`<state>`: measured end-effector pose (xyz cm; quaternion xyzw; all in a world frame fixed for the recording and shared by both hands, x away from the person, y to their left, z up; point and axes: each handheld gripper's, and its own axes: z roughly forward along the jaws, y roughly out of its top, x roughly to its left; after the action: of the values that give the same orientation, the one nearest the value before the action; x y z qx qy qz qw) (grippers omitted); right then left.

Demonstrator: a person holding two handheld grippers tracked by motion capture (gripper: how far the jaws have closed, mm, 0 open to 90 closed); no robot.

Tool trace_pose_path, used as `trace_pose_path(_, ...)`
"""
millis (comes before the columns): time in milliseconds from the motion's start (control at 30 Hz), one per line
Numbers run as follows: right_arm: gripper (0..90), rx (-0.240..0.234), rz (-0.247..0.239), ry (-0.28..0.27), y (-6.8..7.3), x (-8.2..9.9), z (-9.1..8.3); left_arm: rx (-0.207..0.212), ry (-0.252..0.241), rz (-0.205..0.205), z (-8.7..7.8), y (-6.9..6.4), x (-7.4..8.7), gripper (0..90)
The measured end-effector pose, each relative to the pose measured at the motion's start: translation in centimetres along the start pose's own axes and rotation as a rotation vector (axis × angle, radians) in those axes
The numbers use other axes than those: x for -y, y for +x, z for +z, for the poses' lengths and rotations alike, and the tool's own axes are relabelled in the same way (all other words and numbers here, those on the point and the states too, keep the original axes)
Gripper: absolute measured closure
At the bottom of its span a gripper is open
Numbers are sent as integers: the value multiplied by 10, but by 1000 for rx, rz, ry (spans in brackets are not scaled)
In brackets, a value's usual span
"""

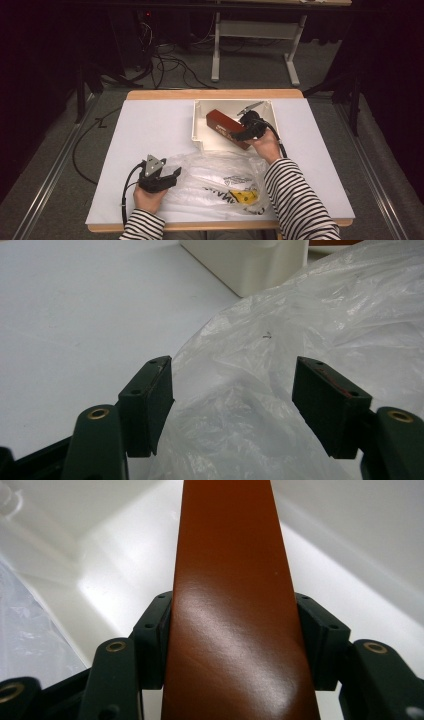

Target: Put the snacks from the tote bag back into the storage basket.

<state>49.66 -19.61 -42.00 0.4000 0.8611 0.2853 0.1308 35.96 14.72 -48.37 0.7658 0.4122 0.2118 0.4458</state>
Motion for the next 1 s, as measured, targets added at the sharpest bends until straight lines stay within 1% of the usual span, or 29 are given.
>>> trace_pose_path(100,418,5,-1,5,-1,0,3,0,2,4,0,0,0,333)
trace_pose_path(133,416,1,6,4,-2,0,4,-1,2,5,0,0,0,333)
trace_pose_path(267,409,9,6,36,-4,2,9,-2,-2,4,0,0,0,333)
trace_pose_path(333,401,10,13,34,-5,3,9,-2,-4,3,0,0,0,333)
trace_pose_path(367,398,9,27,22,-5,3,8,-4,-7,3,-1,0,0,333)
trace_pose_path(467,377,10,25,-8,-5,2,2,-2,-7,4,-1,0,0,333)
trace_pose_path(533,375,12,42,-27,-4,2,-4,-2,-11,1,-1,0,0,333)
trace_pose_path(600,379,19,47,-51,-2,3,-10,-3,-16,-3,-1,0,1,333)
trace_pose_path(667,395,12,51,-81,0,4,-16,-1,-8,-1,-1,1,0,333)
trace_pose_path(733,407,-5,67,-99,2,5,-20,-1,-7,2,-1,0,0,333)
trace_pose_path(833,449,-17,77,-117,5,6,-25,1,-10,3,-1,0,0,334)
trace_pose_path(933,495,-14,78,-129,9,6,-28,3,-10,2,-1,1,0,333)
trace_pose_path(1000,557,-16,70,-138,13,5,-30,4,-8,3,-1,0,0,333)
